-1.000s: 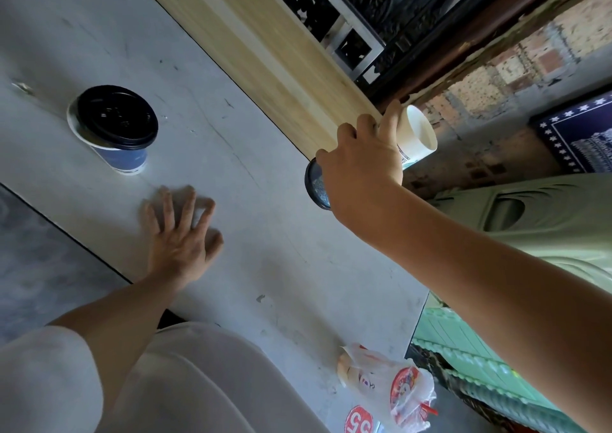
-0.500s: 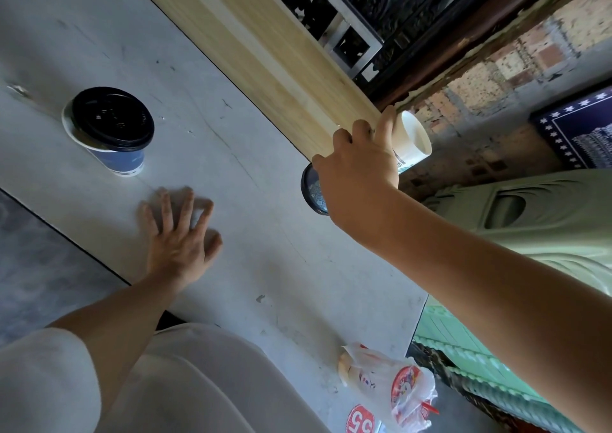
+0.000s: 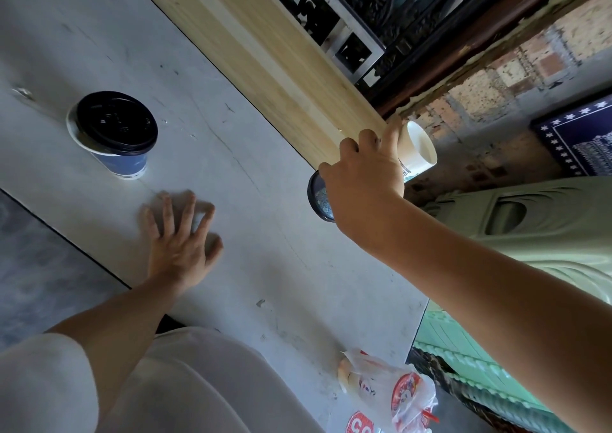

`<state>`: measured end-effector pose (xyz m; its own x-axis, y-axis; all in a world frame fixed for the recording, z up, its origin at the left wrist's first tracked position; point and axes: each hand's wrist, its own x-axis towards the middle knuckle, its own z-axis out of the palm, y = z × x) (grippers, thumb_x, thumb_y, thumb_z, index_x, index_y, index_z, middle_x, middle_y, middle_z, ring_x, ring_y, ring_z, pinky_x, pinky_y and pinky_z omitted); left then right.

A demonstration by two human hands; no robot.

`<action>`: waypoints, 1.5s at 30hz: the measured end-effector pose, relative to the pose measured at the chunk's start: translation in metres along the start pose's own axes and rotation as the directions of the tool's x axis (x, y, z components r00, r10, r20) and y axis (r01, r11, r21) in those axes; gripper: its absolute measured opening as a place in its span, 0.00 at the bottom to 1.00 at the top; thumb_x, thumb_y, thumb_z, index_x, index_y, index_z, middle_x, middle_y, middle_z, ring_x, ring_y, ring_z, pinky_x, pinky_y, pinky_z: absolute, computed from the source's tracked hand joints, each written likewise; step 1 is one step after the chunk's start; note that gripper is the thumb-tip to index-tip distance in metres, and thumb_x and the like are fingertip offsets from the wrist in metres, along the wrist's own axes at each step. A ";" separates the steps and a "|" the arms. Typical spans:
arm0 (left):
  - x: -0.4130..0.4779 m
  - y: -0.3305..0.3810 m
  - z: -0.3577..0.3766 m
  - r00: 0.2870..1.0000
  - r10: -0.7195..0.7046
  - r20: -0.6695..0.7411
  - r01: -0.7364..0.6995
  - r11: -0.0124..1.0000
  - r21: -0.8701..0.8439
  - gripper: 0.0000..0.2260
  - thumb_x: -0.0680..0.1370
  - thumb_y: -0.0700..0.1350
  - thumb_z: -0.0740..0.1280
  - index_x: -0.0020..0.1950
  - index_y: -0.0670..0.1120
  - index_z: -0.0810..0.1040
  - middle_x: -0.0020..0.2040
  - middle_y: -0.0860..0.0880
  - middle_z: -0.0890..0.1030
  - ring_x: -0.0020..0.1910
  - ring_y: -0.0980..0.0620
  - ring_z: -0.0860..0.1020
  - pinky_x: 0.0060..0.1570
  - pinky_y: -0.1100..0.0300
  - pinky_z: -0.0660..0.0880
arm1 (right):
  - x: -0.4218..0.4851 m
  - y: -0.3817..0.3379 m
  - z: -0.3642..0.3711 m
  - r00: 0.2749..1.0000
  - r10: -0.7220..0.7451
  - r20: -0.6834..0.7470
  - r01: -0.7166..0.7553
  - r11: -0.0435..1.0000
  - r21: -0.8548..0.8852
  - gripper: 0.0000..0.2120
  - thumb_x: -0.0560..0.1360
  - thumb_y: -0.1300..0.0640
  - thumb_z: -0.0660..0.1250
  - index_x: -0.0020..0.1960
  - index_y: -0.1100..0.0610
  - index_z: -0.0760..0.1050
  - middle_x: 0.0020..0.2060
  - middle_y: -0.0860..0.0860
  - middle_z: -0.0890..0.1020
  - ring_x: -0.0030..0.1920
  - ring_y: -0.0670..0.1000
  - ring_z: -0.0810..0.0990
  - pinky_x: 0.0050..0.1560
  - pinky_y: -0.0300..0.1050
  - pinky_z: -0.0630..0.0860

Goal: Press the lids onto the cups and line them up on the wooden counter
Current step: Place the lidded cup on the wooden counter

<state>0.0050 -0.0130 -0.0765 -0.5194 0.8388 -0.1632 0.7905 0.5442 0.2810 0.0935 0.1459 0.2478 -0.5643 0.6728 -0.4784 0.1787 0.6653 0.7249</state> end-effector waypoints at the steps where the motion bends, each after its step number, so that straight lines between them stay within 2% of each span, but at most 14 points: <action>1: 0.000 0.000 0.000 1.000 0.000 0.001 0.000 1.000 0.003 0.34 0.74 0.64 0.54 0.77 0.50 0.66 0.81 0.41 0.56 0.78 0.28 0.50 0.72 0.28 0.43 | 0.000 0.000 0.000 1.000 -0.001 0.000 0.001 1.000 -0.004 0.23 0.74 0.52 0.66 0.69 0.51 0.71 0.64 0.58 0.70 0.68 0.66 0.64 0.71 0.76 0.44; 9: -0.001 0.001 -0.003 1.000 -0.005 -0.002 0.005 1.000 0.022 0.34 0.74 0.65 0.53 0.77 0.52 0.66 0.82 0.42 0.55 0.78 0.29 0.50 0.72 0.34 0.33 | 0.005 0.008 0.002 1.000 0.026 0.000 -0.026 1.000 -0.009 0.23 0.75 0.52 0.65 0.70 0.51 0.71 0.65 0.58 0.70 0.68 0.67 0.63 0.72 0.76 0.44; 19: -0.001 0.001 -0.002 1.000 -0.011 0.010 0.011 1.000 0.027 0.34 0.74 0.64 0.53 0.77 0.52 0.66 0.81 0.42 0.57 0.78 0.29 0.49 0.72 0.29 0.41 | 0.004 -0.006 0.006 1.000 0.005 0.012 -0.005 1.000 -0.009 0.23 0.75 0.53 0.64 0.69 0.52 0.71 0.65 0.59 0.70 0.68 0.67 0.63 0.71 0.75 0.44; 36: 0.000 0.000 -0.004 0.999 -0.003 0.032 0.003 1.000 0.000 0.35 0.73 0.65 0.53 0.78 0.51 0.66 0.81 0.41 0.56 0.78 0.28 0.49 0.72 0.28 0.42 | 0.003 -0.015 0.009 1.000 -0.006 0.019 0.006 1.000 -0.003 0.22 0.76 0.53 0.63 0.69 0.52 0.72 0.64 0.59 0.71 0.67 0.68 0.64 0.71 0.76 0.43; 41: -0.001 0.001 -0.006 0.999 -0.004 0.038 0.004 1.000 0.003 0.35 0.74 0.65 0.53 0.77 0.51 0.66 0.81 0.41 0.56 0.78 0.29 0.50 0.73 0.29 0.41 | 0.001 -0.025 0.018 0.998 -0.047 0.042 0.048 0.999 -0.009 0.22 0.75 0.52 0.64 0.69 0.52 0.72 0.65 0.59 0.71 0.67 0.68 0.64 0.71 0.76 0.44; 45: 0.000 0.000 -0.006 0.999 -0.004 0.049 0.003 1.000 0.019 0.35 0.74 0.65 0.53 0.78 0.51 0.65 0.81 0.41 0.57 0.78 0.29 0.50 0.73 0.29 0.41 | 0.007 -0.010 0.016 1.000 -0.001 0.022 0.002 0.999 -0.035 0.22 0.74 0.53 0.66 0.68 0.52 0.72 0.64 0.59 0.71 0.67 0.68 0.64 0.70 0.77 0.43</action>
<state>0.0035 -0.0132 -0.0704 -0.5063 0.8363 -0.2104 0.7946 0.5472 0.2628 0.1008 0.1494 0.2288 -0.5464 0.6793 -0.4899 0.1499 0.6548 0.7408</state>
